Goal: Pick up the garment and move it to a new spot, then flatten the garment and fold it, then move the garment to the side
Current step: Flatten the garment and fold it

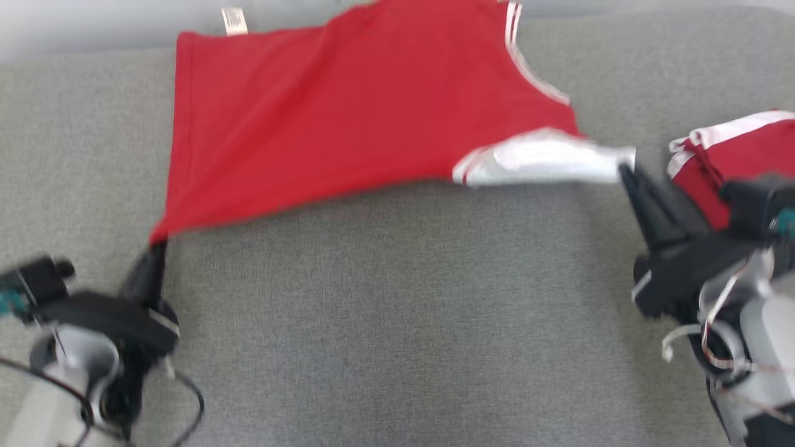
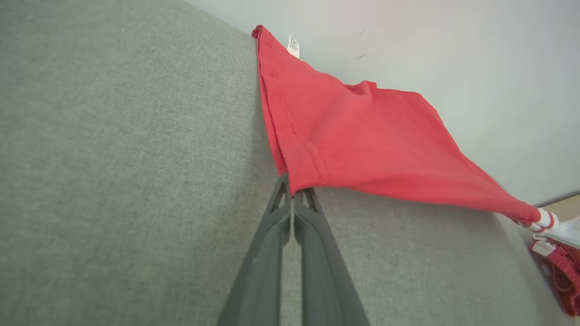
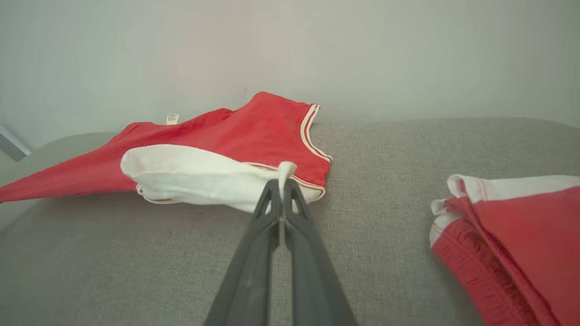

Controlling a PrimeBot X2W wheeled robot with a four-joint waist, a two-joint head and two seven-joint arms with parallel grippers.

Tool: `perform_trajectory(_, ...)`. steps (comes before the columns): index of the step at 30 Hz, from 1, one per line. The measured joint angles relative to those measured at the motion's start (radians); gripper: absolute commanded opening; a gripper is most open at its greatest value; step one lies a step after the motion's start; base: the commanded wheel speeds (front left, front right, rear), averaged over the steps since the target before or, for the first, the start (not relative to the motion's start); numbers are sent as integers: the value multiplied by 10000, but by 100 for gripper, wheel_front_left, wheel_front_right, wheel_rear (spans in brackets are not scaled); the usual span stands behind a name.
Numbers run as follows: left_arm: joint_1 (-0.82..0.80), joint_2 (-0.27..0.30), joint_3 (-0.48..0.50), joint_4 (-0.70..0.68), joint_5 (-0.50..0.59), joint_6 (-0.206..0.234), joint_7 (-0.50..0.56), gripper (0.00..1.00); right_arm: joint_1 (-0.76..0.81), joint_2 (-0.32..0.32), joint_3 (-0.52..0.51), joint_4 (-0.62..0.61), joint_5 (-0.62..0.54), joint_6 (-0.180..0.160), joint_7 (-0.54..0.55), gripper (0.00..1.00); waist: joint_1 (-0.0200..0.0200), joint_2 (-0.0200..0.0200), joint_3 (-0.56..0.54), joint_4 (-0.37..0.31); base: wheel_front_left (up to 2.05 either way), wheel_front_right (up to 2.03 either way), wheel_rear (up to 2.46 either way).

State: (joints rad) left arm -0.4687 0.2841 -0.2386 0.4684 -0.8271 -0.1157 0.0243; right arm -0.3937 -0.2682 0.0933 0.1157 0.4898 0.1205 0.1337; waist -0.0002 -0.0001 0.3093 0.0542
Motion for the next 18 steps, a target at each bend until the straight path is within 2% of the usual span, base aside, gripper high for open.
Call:
perform_trajectory(9,1798,186,-311,-104,-21,-79,-73,0,2087,-387,-48,-454,767,29,617,0,0,0,-844,-75,0,0,0)
perform_trajectory(18,3151,529,-322,-681,-84,-81,-92,0,4053,-385,58,-1590,1768,29,1641,0,0,-1,-1605,59,0,0,0)
